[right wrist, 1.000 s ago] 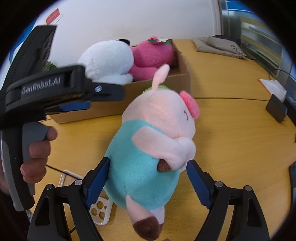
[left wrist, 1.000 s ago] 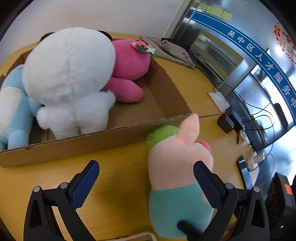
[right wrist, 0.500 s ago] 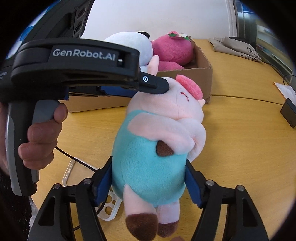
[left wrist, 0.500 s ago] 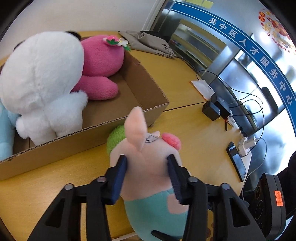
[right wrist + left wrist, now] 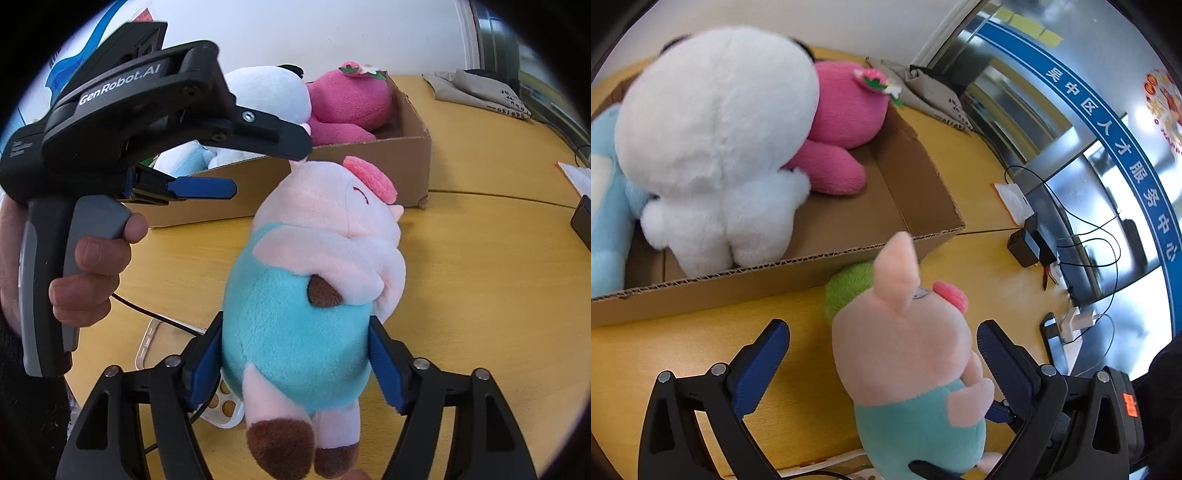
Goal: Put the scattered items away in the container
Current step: 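Lift the pig plush with both grippers and lower it into the box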
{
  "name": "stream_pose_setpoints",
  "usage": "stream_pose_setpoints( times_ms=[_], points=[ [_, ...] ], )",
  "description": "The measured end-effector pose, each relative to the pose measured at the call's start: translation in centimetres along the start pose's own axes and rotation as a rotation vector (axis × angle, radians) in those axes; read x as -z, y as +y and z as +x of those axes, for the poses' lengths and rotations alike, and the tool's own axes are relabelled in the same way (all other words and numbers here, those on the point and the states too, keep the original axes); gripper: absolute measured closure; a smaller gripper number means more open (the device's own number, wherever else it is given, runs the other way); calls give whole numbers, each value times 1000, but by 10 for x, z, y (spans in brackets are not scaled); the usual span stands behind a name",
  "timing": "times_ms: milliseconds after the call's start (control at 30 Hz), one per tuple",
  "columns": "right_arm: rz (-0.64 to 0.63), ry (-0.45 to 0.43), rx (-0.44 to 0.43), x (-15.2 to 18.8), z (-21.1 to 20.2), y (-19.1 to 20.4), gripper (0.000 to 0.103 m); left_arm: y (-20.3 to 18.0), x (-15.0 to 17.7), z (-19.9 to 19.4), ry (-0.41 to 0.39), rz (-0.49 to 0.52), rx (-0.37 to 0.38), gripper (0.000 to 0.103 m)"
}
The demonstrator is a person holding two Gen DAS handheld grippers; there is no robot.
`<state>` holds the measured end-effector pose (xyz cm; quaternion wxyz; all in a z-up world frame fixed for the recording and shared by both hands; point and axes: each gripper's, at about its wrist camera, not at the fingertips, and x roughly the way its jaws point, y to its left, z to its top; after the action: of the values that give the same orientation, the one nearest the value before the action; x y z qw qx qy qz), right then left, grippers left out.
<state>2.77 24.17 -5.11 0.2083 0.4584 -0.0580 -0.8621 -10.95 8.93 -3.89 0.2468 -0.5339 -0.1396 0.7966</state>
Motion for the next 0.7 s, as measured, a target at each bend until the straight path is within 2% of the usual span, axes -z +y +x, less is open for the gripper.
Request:
stream_pose_setpoints(
  times_ms=[133, 200, 233, 367, 600, 700],
  points=[
    [-10, 15, -7, 0, 3, 2, 23, -4, 4, 34, 153, 2, 96, 0],
    [-29, 14, 0, 0, 3, 6, 23, -8, 6, 41, 148, 29, 45, 6],
    [-38, 11, 4, 1, 3, 8, 24, -9, 5, 42, 143, 31, 33, 16],
    [-49, -23, -6, 1, -3, 9, 35, -4, 3, 35, 144, 13, 65, 26],
    [-76, -116, -29, -17, -32, 23, 37, -19, -10, -4, 41, 10, 46, 29],
    [-130, -190, -16, -42, -49, 29, 37, -38, -32, -39, -80, 61, 39, 29]
  ],
)
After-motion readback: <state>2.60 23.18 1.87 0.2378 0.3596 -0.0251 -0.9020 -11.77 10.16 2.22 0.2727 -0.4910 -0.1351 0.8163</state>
